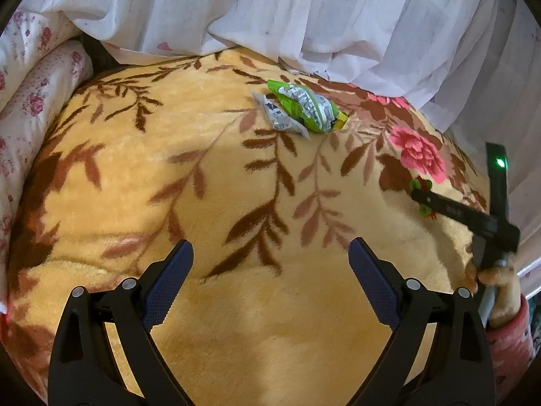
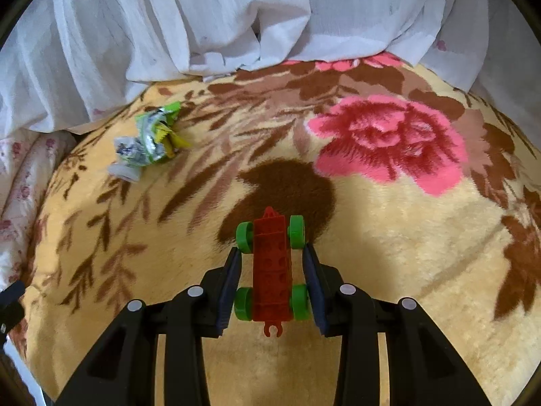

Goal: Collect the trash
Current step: 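Grasp the white-blue candy stick wrapper with the left tool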

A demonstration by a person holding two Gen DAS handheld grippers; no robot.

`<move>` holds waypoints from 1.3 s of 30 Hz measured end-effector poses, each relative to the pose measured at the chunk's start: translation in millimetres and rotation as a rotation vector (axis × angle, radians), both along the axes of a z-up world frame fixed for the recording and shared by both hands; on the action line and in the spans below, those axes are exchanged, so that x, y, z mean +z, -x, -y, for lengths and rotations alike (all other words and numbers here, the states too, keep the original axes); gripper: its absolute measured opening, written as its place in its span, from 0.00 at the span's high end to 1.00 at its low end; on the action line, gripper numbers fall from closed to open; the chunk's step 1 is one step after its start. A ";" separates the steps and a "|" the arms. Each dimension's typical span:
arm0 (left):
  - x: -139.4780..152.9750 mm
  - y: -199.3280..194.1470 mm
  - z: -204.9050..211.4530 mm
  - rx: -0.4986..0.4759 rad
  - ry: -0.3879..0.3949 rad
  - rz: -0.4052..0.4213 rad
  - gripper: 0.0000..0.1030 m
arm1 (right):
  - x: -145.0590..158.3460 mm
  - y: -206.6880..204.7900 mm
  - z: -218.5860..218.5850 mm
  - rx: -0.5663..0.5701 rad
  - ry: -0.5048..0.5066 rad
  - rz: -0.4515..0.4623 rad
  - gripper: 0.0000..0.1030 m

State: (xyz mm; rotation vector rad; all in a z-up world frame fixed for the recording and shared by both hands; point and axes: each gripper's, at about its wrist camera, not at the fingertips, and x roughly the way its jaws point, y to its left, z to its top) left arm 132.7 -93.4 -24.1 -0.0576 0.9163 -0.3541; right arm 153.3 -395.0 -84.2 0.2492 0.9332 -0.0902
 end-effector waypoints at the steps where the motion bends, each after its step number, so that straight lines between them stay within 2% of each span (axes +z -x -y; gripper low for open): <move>1: 0.2 -5.3 2.1 0.001 0.012 0.000 0.12 | 2.9 4.1 0.1 0.004 -0.006 0.008 0.64; 6: 0.7 -36.3 14.5 0.012 0.083 -0.002 0.12 | 15.4 20.9 -0.2 0.026 -0.025 0.044 0.64; 11: -0.2 -84.5 38.0 0.017 0.145 -0.018 0.12 | 26.7 35.5 0.4 0.050 -0.032 0.078 0.64; 17: -9.3 -137.7 48.8 0.090 0.144 -0.014 0.12 | 34.1 47.4 -0.6 0.085 -0.047 0.107 0.64; 24: -45.2 -194.1 49.7 0.180 0.146 -0.108 0.12 | 41.8 51.9 -0.2 0.111 -0.052 0.148 0.64; 26: -53.8 -203.0 48.4 0.201 0.145 -0.126 0.22 | 41.9 51.3 1.1 0.114 -0.060 0.152 0.64; 29: -57.2 -206.8 43.2 0.234 0.134 -0.123 0.46 | 40.9 50.8 3.0 0.114 -0.069 0.153 0.64; 31: -57.5 -208.5 38.5 0.239 0.123 -0.133 0.82 | 41.1 50.8 3.2 0.113 -0.065 0.153 0.64; 32: -58.4 -208.9 35.8 0.237 0.129 -0.143 0.89 | 41.0 50.8 3.5 0.113 -0.067 0.153 0.64; 34: -56.9 -206.9 31.4 0.221 0.148 -0.153 0.95 | 41.2 50.4 4.0 0.115 -0.070 0.154 0.64; 39: -40.5 -189.7 25.4 0.183 0.137 -0.116 0.96 | 44.8 58.3 -1.7 0.121 -0.065 0.165 0.64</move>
